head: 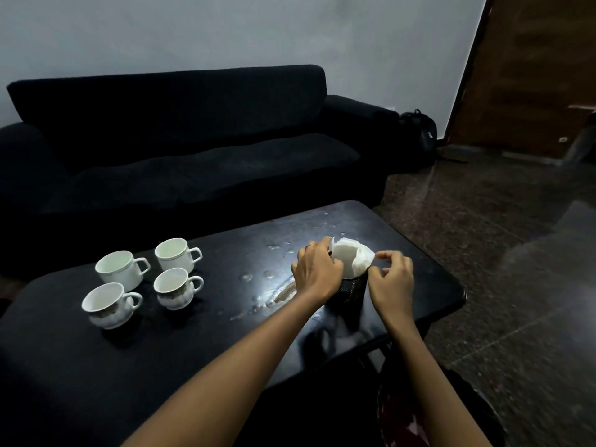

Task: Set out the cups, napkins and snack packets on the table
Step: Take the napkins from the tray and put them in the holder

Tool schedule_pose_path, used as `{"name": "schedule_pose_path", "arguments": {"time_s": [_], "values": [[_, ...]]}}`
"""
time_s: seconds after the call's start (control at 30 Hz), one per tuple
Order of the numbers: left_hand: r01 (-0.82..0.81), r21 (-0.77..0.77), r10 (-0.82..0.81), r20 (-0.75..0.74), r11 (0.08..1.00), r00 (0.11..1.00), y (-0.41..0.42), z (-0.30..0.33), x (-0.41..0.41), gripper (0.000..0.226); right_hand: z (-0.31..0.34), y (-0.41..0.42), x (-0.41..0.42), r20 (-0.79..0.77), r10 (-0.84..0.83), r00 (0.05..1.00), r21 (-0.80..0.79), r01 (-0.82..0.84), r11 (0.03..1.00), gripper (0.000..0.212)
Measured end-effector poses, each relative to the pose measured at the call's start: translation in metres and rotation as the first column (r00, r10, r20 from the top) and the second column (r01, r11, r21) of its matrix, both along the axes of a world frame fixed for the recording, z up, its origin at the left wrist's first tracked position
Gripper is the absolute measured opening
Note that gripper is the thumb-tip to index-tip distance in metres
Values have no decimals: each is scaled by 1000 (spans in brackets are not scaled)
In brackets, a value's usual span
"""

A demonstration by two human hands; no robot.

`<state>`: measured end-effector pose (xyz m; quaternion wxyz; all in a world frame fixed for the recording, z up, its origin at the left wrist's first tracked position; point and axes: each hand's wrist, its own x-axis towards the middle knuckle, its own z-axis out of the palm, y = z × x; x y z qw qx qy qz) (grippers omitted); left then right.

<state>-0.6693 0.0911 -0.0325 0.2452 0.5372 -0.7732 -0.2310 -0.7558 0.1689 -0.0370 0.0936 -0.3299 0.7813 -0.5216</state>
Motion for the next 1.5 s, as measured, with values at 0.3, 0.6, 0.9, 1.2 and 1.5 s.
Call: {"name": "schedule_pose_path", "arguments": {"time_s": [0.3, 0.6, 0.9, 1.2, 1.5], "values": [[242, -106, -215, 214, 965, 953, 1, -10, 3, 52, -8, -4, 5, -169, 230, 958, 174, -200, 964, 51], [202, -323, -195, 54, 925, 979, 13, -19, 22, 44, -14, -2, 5, -53, 141, 989, -24, -142, 990, 62], [198, 217, -173, -127, 956, 977, 36, -36, 37, 66, -34, -3, 21, 219, 186, 958, -46, -180, 983, 81], [229, 344, -129, -288, 911, 949, 39, -32, 54, 71, -36, 1, 43, 223, 282, 933, -43, -280, 959, 79], [78, 339, 29, -299, 937, 954, 6, -36, 110, 73, -43, -26, 96, 193, 485, 853, 6, -495, 869, 80]]}}
